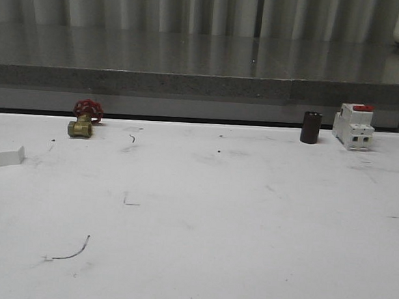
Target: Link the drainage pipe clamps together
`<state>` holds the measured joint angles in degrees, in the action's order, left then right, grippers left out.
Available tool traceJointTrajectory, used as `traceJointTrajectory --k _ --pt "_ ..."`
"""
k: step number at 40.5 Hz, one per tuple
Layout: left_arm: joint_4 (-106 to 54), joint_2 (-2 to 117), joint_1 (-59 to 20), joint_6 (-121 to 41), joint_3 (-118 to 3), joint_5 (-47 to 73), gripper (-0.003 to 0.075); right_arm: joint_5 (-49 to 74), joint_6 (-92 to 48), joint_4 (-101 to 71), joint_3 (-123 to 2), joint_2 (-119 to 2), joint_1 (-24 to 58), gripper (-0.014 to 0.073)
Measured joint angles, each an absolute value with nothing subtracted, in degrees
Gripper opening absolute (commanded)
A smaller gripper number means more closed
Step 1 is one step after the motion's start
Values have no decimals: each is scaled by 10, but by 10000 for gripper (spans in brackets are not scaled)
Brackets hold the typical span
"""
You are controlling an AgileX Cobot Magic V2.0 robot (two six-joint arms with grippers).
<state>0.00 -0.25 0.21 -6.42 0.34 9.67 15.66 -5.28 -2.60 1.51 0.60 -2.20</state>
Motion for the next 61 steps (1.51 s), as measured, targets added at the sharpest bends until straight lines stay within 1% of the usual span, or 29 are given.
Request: traceJointTrajectory --k 61 --pt "0 -2 2 -64 3 97 -20 146 -53 -24 16 6 -22 -131"
